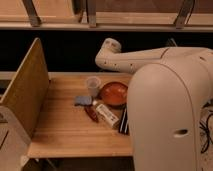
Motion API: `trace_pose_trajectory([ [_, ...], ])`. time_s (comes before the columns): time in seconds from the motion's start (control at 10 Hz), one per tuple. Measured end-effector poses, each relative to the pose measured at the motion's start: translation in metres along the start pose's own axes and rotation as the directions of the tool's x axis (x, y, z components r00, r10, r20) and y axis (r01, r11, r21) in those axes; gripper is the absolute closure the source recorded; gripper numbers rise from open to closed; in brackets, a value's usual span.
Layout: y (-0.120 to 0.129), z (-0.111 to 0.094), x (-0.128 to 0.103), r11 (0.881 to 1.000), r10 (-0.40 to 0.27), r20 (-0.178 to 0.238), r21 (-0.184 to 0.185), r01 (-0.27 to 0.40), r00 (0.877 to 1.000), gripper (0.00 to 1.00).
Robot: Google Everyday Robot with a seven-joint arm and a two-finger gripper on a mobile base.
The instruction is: Pick up the ceramic bowl
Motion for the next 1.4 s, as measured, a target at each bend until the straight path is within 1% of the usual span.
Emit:
trace_pose_trajectory([
  [0.1, -0.010, 0.011, 0.006, 0.999, 0.047, -0.032, -0.019, -0.048, 0.998, 0.20],
  [0.2, -0.030, 0.029, 0.018, 0.991, 0.128, -0.087, -0.036, -0.132, 0.988, 0.20],
  [0.3, -0.047, 0.044, 0.027, 0.980, 0.186, -0.127, -0.041, -0.193, 0.974, 0.20],
  [0.4, -0.065, 0.060, 0.037, 0.968, 0.240, -0.169, -0.038, -0.249, 0.956, 0.20],
  [0.5, -0.079, 0.074, 0.046, 0.957, 0.276, -0.209, -0.029, -0.288, 0.938, 0.20],
  [0.6, -0.086, 0.084, 0.055, 0.952, 0.292, -0.244, -0.019, -0.306, 0.925, 0.20],
  [0.7, -0.089, 0.090, 0.062, 0.950, 0.298, -0.271, -0.011, -0.312, 0.915, 0.20],
  [0.8, -0.089, 0.095, 0.069, 0.951, 0.295, -0.303, -0.004, -0.311, 0.906, 0.20],
  [0.9, -0.089, 0.097, 0.073, 0.952, 0.288, -0.323, 0.000, -0.305, 0.901, 0.20],
  [1.1, -0.080, 0.091, 0.086, 0.965, 0.242, -0.373, 0.001, -0.261, 0.896, 0.20],
  [1.2, -0.080, 0.090, 0.087, 0.967, 0.236, -0.378, 0.001, -0.254, 0.895, 0.20],
  [1.4, -0.081, 0.090, 0.087, 0.967, 0.237, -0.377, 0.002, -0.255, 0.895, 0.20],
])
